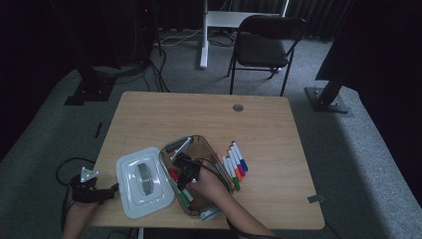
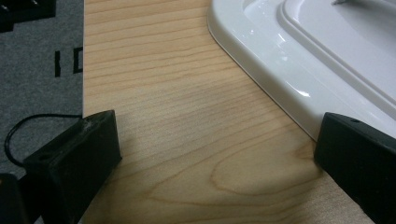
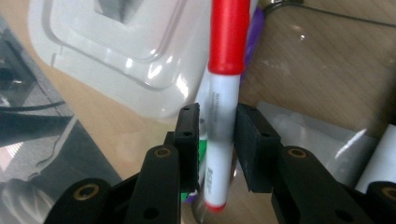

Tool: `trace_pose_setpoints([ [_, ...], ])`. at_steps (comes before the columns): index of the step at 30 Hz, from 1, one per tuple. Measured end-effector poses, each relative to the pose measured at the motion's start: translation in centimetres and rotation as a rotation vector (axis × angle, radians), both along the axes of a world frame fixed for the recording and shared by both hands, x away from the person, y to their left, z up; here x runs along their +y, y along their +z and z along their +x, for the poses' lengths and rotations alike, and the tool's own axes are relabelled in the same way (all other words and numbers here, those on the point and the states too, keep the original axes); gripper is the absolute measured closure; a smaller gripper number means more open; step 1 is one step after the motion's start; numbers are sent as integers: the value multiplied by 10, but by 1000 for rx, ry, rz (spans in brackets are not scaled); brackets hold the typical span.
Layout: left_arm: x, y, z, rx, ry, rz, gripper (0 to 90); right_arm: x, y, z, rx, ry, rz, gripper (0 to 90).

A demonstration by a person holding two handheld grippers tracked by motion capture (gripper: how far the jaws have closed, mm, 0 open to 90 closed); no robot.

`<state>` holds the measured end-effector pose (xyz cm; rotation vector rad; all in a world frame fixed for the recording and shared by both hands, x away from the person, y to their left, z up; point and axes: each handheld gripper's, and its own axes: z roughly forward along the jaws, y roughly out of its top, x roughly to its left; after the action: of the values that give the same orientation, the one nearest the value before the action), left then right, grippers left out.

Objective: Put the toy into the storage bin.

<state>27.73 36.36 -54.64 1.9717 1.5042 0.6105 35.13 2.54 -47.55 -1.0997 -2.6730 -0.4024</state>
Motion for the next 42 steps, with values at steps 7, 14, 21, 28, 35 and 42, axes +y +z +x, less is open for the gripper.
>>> trace_pose_setpoints([
  [7, 0, 0, 0, 0, 0, 0, 8, -6, 3, 1, -8, -3, 3, 694],
  [14, 0, 0, 0, -1, 2, -1, 8, -21, 23, -2, -68, -1, 49, 616],
  [21, 0, 0, 0, 0, 0, 1, 8, -61, 65, -1, -189, -20, 138, 545],
  [28, 0, 0, 0, -1, 0, 0, 8, -109, 97, 5, -288, -106, 216, 534],
  [35, 0, 0, 0, -1, 0, 0, 8, -147, 100, 13, -317, -195, 205, 535],
  [42, 0, 0, 0, 0, 0, 0, 8, -177, 81, 27, -337, -287, 170, 572],
])
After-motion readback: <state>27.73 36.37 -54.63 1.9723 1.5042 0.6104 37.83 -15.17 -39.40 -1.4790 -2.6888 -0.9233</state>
